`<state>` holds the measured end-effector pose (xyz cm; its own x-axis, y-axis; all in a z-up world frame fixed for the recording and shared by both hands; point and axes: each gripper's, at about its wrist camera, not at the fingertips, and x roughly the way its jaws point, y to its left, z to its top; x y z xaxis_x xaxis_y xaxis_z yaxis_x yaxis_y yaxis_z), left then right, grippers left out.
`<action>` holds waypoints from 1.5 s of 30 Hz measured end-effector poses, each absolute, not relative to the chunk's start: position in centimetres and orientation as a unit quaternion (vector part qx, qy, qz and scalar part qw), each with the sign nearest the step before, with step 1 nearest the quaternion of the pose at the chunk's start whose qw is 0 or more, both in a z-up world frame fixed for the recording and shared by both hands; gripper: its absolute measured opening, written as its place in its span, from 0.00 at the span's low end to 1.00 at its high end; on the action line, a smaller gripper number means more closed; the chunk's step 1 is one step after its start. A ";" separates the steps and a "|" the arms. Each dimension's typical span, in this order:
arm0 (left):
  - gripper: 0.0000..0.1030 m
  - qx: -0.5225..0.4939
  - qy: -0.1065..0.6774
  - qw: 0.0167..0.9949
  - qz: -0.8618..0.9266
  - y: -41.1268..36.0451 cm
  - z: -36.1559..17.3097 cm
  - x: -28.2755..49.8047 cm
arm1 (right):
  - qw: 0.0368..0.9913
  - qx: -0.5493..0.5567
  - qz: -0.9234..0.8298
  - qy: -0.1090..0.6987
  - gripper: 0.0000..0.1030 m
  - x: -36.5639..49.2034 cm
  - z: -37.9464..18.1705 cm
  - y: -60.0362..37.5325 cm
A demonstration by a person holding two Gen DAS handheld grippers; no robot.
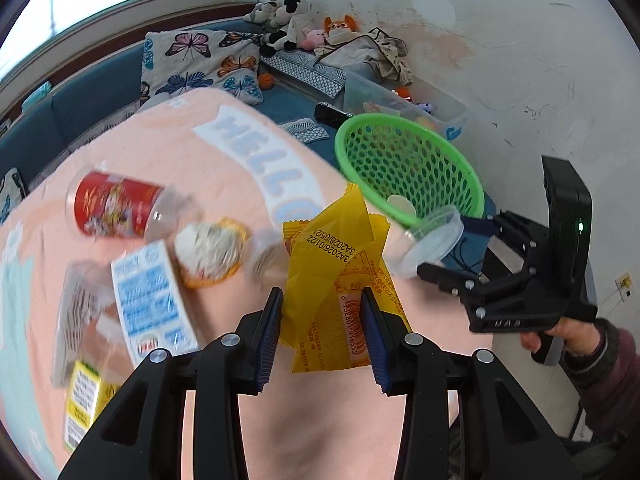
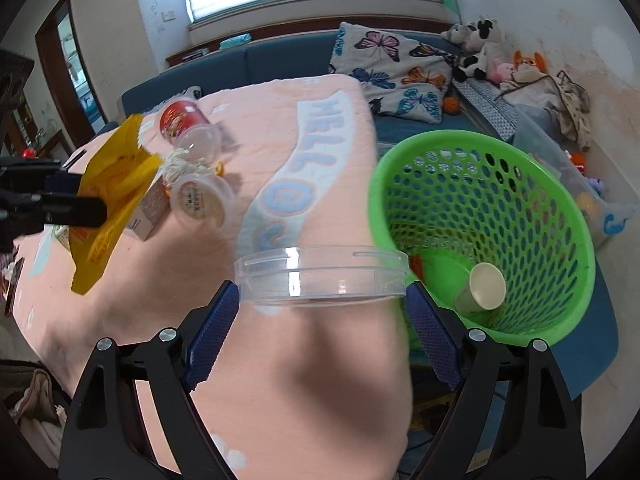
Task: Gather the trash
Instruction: 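Carry the yellow wrapper over the green basket with the left tool, then open the left tool to drop the wrapper, then return toward the table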
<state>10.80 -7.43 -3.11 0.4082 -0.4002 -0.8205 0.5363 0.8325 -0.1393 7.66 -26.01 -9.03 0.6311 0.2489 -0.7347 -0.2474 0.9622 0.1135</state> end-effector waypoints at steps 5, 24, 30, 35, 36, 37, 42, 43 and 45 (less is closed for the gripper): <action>0.37 0.079 0.463 0.839 -0.274 -9.6 -1.3 13.0 | 0.906 0.028 0.130 0.402 0.82 8.2 -8.4 -28.1; 0.37 0.085 0.452 0.835 -0.300 -19.8 -0.2 18.1 | 0.910 0.052 0.042 0.408 0.71 11.8 -8.3 -36.3; 0.38 0.077 0.465 0.826 -0.309 -22.3 -1.4 19.0 | 0.908 0.061 0.027 0.413 0.71 11.5 -9.0 -38.2; 0.39 0.073 0.472 0.820 -0.314 -24.0 -2.4 19.7 | 0.909 0.054 0.019 0.414 0.72 10.6 -9.1 -38.9; 0.41 0.073 0.473 0.820 -0.313 -24.2 -2.5 19.8 | 0.908 0.054 0.018 0.414 0.72 10.4 -9.1 -39.0; 0.41 0.073 0.475 0.819 -0.315 -24.4 -2.7 19.9 | 0.908 0.053 0.017 0.414 0.72 10.3 -9.1 -39.2; 0.46 0.070 0.480 0.816 -0.315 -25.6 -3.7 20.5 | 0.909 0.054 0.013 0.413 0.74 9.7 -9.0 -39.7; 0.47 0.069 0.483 0.814 -0.316 -25.8 -3.9 20.6 | 0.909 0.053 0.013 0.413 0.74 9.6 -9.1 -39.7; 0.51 0.066 0.485 0.814 -0.314 -26.1 -4.3 20.7 | 0.909 0.051 0.013 0.414 0.75 9.5 -9.2 -39.6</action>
